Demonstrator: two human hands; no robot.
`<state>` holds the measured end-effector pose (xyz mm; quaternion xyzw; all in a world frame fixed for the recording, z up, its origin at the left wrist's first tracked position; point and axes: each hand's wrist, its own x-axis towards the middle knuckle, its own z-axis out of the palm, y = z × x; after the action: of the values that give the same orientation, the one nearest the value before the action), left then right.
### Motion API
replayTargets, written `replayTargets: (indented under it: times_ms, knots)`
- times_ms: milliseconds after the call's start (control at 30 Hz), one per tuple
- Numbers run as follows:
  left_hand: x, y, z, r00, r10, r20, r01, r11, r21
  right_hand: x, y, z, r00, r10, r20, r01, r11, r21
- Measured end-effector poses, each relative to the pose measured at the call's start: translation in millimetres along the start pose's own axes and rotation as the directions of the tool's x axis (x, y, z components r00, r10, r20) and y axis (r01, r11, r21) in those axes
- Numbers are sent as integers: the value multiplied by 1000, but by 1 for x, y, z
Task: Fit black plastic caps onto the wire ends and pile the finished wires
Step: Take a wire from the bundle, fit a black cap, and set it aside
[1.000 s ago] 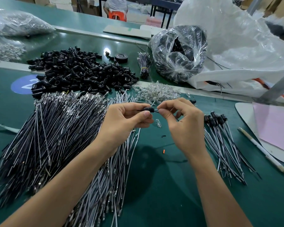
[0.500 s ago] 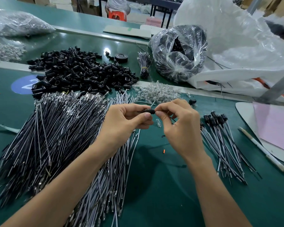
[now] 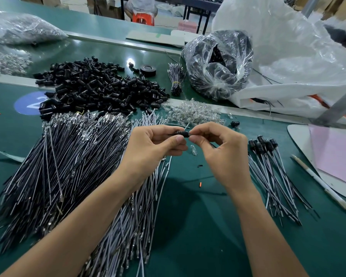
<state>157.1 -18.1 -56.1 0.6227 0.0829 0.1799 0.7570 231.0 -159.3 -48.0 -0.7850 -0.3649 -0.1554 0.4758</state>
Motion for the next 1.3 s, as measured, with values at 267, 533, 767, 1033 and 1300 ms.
replayTargets:
  times_ms: [267, 533, 767, 1033, 1300]
  knots:
    - [-1, -1, 0, 1000, -9, 9, 9, 1000, 23, -1, 3, 0, 997, -70, 38, 74, 989, -131]
    - [-1, -3, 2, 1000, 14, 11, -15, 995, 102, -1, 4, 0, 991, -121, 61, 130, 977, -170]
    - [-2, -2, 2, 1000, 4, 20, -5, 997, 73, -1, 3, -1, 999, -33, -15, 32, 998, -51]
    - [-2, -1, -3, 997, -29, 72, 23, 997, 79, -1, 3, -4, 999, -14, 28, 13, 999, 46]
    - [-2, 0, -4, 994, -32, 108, 27, 998, 55, 0, 1, -3, 993, -109, 43, 109, 994, 15]
